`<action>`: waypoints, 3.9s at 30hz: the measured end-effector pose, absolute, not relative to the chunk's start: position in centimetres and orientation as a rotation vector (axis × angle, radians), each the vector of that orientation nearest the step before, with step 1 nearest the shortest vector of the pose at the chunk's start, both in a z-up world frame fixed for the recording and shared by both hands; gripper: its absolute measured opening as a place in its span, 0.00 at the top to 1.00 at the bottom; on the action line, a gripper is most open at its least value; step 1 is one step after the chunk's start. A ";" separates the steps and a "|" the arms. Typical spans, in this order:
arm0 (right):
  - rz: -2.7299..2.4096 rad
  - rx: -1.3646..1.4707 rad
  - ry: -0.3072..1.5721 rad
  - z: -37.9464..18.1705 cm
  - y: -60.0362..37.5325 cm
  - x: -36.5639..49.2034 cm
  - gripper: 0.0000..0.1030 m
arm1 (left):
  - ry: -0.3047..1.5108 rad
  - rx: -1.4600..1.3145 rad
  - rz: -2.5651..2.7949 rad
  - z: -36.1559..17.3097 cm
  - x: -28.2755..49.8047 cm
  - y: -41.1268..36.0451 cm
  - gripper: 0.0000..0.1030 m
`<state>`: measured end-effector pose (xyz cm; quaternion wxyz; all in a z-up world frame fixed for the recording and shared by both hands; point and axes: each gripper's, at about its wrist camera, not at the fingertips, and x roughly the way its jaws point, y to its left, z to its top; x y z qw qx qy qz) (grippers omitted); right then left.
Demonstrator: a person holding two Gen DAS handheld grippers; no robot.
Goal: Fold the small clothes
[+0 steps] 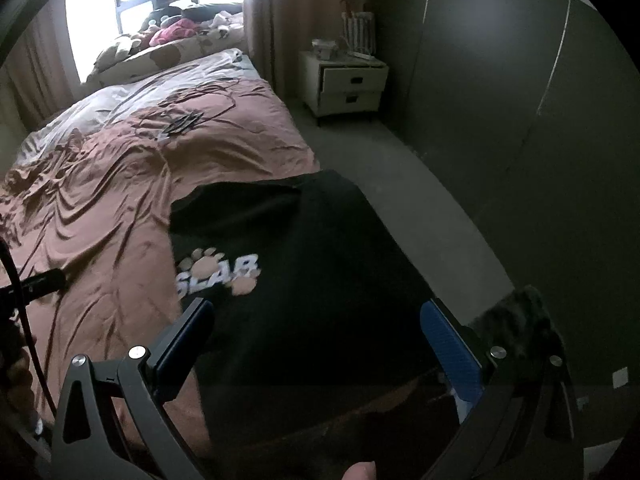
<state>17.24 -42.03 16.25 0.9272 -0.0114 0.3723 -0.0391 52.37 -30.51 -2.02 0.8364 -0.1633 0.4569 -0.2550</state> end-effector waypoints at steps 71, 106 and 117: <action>-0.106 -0.033 0.353 2.8 -18.7 -10.6 0.00 | 0.481 -0.109 -0.052 2.1 13.2 -0.6 0.00; 0.098 -0.081 0.406 -1.1 -15.1 -13.2 0.00 | 0.514 -0.128 0.108 -4.4 7.4 0.7 0.00; 0.123 -0.072 0.398 -1.4 -14.2 -13.4 0.00 | 0.511 -0.123 0.118 -4.2 6.8 0.7 0.00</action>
